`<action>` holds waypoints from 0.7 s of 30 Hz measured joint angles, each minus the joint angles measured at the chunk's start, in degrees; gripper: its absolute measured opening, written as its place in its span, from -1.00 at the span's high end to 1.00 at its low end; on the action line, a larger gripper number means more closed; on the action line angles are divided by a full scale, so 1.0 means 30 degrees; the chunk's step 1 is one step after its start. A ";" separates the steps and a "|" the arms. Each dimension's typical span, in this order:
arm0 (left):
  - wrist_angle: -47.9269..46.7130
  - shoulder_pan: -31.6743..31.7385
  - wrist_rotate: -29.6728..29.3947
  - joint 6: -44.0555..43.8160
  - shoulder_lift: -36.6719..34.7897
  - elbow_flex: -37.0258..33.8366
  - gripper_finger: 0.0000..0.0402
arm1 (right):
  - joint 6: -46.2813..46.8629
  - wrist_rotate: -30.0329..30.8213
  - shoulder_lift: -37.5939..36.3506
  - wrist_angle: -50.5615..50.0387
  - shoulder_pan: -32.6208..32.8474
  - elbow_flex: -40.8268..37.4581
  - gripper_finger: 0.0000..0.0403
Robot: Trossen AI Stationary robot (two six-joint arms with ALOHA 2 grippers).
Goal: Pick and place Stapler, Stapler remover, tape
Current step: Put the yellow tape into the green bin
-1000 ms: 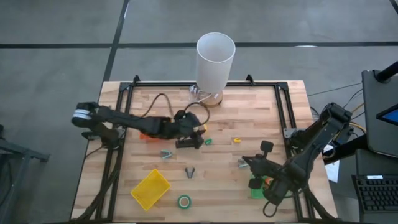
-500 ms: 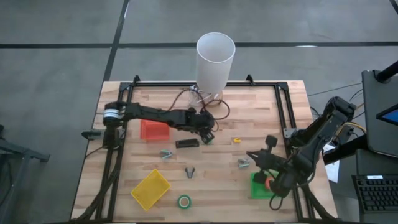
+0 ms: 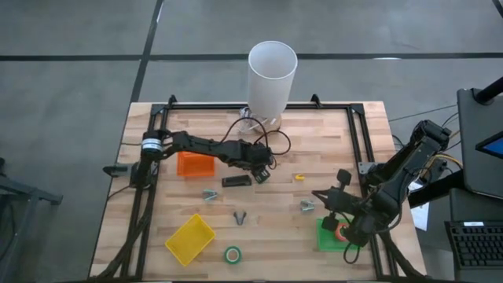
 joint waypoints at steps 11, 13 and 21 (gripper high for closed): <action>0.0457 0.0090 0.0414 -0.0368 0.0243 -0.0205 0.15 | -0.0202 0.0056 0.0103 0.0146 -0.0007 0.0002 0.96; 0.0445 0.0098 0.0416 -0.0373 0.0255 -0.0219 0.23 | -0.0202 0.0052 0.0103 0.0160 -0.0007 0.0007 0.96; 0.0636 0.0098 0.0615 -0.0372 0.0209 -0.0212 0.40 | -0.0209 0.0052 0.0103 0.0175 -0.0007 0.0007 0.96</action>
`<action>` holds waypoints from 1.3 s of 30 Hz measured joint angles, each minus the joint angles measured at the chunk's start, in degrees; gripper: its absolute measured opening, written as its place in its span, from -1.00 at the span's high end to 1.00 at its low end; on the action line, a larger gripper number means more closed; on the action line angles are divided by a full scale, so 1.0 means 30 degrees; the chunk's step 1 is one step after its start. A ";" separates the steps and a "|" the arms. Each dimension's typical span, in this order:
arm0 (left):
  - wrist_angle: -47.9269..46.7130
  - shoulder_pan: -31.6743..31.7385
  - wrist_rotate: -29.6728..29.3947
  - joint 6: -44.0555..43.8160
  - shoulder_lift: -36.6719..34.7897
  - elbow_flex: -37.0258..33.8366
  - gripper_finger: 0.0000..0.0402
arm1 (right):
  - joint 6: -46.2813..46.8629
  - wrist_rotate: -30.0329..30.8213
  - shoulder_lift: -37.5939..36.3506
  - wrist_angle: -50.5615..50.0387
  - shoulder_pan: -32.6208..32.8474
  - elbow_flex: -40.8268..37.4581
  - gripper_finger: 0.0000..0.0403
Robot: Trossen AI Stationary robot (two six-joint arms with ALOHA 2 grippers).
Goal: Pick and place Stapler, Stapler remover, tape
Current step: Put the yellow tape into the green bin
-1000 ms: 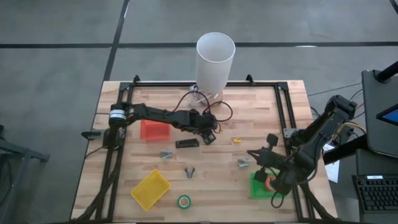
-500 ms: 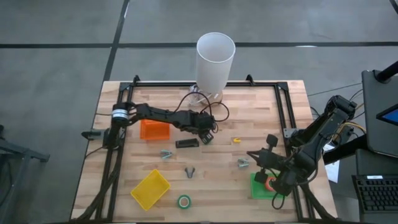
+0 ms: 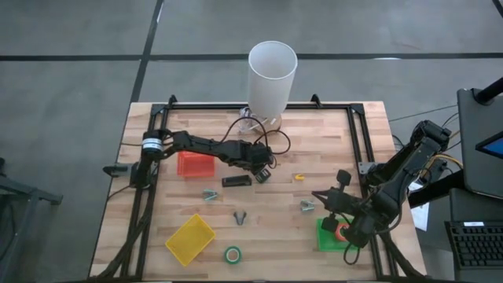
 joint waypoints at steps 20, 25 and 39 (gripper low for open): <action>0.0383 -0.0317 0.0613 -0.0186 -0.0034 -0.0095 0.14 | -0.0051 -0.0007 0.0000 0.0037 0.0000 -0.0007 0.96; 0.0297 -0.0279 0.0498 0.0167 -0.0038 -0.0095 0.11 | -0.0051 -0.0015 0.0000 0.0062 0.0000 -0.0007 0.96; 0.0202 -0.0299 0.0303 0.0043 0.0170 -0.0634 0.23 | -0.0209 -0.0022 0.0007 0.0251 0.0000 -0.0007 0.96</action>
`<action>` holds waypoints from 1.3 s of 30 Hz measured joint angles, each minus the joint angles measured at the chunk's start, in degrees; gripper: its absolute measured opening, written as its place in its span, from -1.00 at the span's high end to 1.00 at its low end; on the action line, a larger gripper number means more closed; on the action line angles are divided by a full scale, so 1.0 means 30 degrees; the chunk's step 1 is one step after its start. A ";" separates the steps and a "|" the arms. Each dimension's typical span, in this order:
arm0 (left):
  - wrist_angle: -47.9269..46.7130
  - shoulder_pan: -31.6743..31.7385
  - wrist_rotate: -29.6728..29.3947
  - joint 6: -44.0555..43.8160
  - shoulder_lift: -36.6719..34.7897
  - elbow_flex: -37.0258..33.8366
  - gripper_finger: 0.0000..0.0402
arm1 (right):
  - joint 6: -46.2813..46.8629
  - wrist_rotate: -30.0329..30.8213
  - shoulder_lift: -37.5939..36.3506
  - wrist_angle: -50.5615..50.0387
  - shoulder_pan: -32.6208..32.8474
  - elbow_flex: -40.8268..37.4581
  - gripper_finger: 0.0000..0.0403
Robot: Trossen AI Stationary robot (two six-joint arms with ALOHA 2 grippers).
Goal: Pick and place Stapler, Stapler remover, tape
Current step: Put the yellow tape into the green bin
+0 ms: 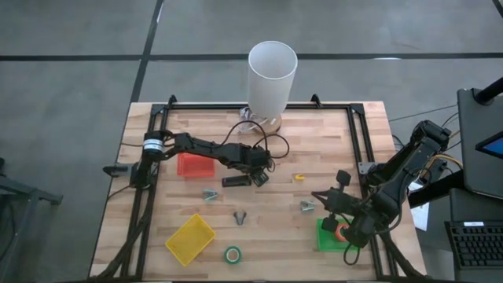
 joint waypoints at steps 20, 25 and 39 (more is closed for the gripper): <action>0.1467 -0.0198 0.0789 0.1261 -0.1482 0.0896 0.67 | -0.0317 0.0685 0.0007 0.0309 -0.0067 -0.0015 0.96; 0.3189 -0.0826 0.2455 0.1523 -0.2782 0.0889 0.74 | -0.0272 0.0707 0.0007 0.0518 -0.0066 -0.0233 0.96; 1.2028 -0.3307 0.8801 0.2850 -0.5434 0.0868 0.69 | -0.1477 0.2178 0.0007 0.3286 -0.0044 -0.0619 0.72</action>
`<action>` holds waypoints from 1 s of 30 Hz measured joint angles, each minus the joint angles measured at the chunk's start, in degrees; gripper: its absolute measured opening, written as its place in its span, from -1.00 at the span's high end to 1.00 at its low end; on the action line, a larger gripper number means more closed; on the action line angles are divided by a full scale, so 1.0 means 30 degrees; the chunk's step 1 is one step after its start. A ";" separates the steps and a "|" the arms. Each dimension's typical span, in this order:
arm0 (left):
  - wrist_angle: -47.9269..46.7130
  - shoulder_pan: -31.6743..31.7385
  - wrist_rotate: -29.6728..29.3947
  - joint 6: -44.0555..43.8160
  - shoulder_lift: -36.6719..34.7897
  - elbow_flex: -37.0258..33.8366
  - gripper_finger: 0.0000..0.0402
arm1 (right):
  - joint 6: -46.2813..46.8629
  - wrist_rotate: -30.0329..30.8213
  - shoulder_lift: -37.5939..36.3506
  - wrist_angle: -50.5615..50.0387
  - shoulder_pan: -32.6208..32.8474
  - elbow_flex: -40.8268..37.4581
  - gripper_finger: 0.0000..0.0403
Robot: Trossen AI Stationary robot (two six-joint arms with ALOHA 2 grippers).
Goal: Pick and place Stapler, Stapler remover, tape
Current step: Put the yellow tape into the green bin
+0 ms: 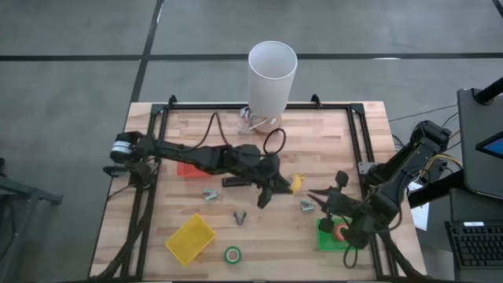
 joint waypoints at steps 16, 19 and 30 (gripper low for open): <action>0.2449 -0.0920 0.0372 -0.0030 -0.0016 -0.0001 0.69 | -0.4385 0.4100 0.0000 0.4102 -0.0050 -0.0226 0.19; 0.2580 -0.0968 0.0365 0.0109 -0.0016 -0.0001 0.74 | -0.5243 0.4788 0.0000 0.4757 -0.0051 -0.0240 0.20; 0.2776 -0.0970 0.0180 0.0306 -0.0001 -0.0001 0.69 | -0.9569 0.4701 0.0000 0.9462 -0.0326 -0.0414 0.31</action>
